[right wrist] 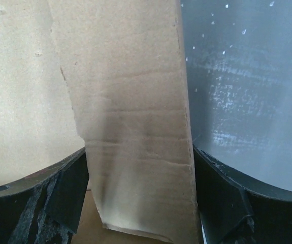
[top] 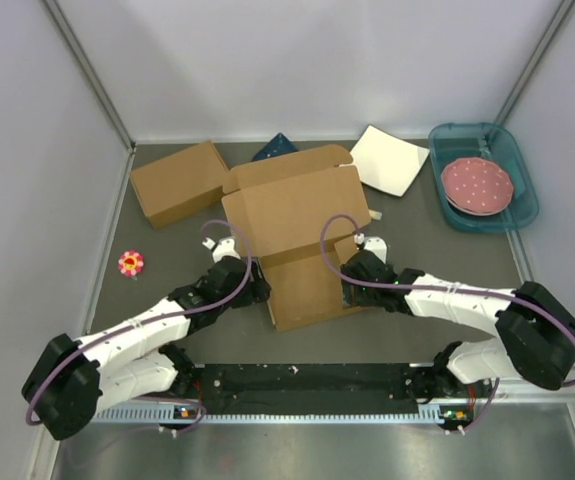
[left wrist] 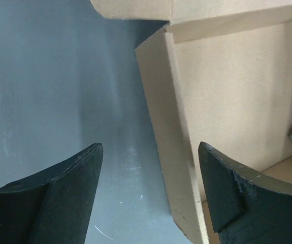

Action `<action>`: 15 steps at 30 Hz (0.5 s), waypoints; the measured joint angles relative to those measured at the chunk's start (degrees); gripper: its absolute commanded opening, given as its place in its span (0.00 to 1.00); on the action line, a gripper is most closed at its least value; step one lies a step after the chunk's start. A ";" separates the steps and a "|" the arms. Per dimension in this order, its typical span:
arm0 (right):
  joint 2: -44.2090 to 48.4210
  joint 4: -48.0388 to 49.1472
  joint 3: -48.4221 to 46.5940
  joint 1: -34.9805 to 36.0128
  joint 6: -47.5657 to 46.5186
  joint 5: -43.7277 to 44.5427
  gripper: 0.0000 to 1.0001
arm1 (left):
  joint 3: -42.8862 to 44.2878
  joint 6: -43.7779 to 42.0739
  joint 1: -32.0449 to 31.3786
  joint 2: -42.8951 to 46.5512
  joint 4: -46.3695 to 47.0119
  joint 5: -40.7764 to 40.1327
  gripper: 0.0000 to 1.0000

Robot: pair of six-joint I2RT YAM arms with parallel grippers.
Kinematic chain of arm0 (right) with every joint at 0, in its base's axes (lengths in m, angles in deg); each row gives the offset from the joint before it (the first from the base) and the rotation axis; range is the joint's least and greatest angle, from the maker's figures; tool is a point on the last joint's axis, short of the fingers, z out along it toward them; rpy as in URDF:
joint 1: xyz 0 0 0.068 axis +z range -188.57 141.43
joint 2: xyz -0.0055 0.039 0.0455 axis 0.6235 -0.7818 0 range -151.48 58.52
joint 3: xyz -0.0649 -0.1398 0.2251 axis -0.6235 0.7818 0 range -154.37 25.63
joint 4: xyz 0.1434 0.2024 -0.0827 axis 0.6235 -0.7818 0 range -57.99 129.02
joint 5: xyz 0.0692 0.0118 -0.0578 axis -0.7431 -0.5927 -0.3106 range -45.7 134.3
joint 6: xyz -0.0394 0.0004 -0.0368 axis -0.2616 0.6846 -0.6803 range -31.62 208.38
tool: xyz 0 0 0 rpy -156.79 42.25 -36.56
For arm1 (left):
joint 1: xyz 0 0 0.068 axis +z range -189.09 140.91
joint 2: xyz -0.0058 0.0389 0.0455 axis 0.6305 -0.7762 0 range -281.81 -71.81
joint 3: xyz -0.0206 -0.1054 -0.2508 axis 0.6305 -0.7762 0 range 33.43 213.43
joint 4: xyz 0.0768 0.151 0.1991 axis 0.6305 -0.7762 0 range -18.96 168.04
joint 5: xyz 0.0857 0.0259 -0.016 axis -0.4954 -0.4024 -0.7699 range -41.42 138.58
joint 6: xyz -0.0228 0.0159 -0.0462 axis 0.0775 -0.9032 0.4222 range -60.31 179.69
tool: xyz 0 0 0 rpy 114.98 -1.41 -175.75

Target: Fold the paper box

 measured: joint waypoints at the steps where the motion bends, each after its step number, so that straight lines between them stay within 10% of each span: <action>1: 0.02 0.24 0.11 0.57 0.48 0.57 0.77 | 0.00 -0.42 -0.09 -1.01 0.09 -0.07 0.76; 15: 0.11 2.49 0.68 5.70 4.07 2.56 0.89 | 9.55 -6.51 -4.46 -18.84 -3.37 -6.08 0.59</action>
